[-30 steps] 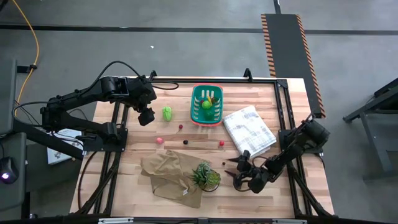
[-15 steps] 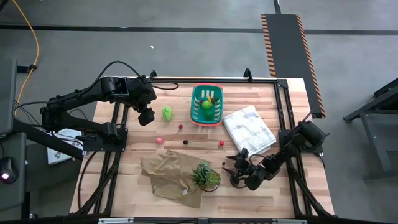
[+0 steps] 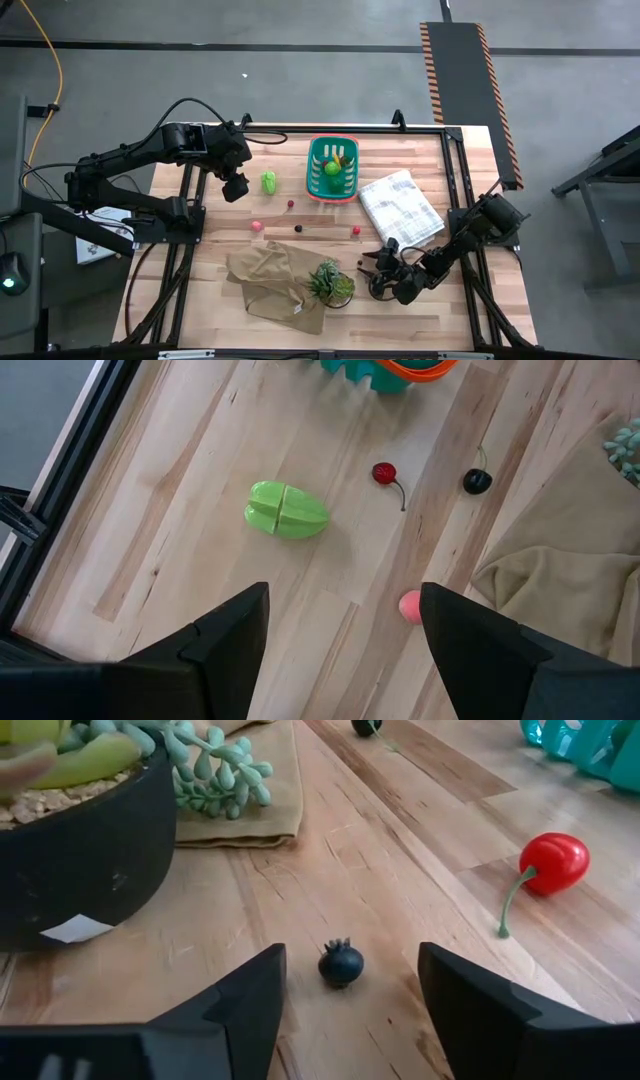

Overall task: Pick and placing Produce into tupperware
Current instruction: Put the blueberry into the green basket

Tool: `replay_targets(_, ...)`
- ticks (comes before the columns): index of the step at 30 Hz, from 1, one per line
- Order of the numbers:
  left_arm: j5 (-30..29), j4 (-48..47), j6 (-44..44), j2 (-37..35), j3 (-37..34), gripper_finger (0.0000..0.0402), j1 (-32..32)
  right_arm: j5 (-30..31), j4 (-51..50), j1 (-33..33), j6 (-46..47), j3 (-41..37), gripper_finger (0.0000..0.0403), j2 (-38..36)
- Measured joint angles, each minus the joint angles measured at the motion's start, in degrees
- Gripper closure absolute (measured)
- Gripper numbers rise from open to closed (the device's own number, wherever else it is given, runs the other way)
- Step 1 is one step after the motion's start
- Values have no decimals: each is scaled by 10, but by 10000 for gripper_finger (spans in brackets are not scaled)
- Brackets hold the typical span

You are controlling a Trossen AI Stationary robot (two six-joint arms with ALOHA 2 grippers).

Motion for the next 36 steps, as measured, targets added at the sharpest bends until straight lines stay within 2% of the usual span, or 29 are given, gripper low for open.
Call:
replay_targets(8,0,0,0,0,0,153,0,-2,2,-3,0,4,187,9)
replay_targets(18,0,0,0,0,0,153,0,-1,4,-9,-27,45,187,40)
replay_targets(36,0,0,0,0,0,153,0,5,-31,-3,20,47,187,39)
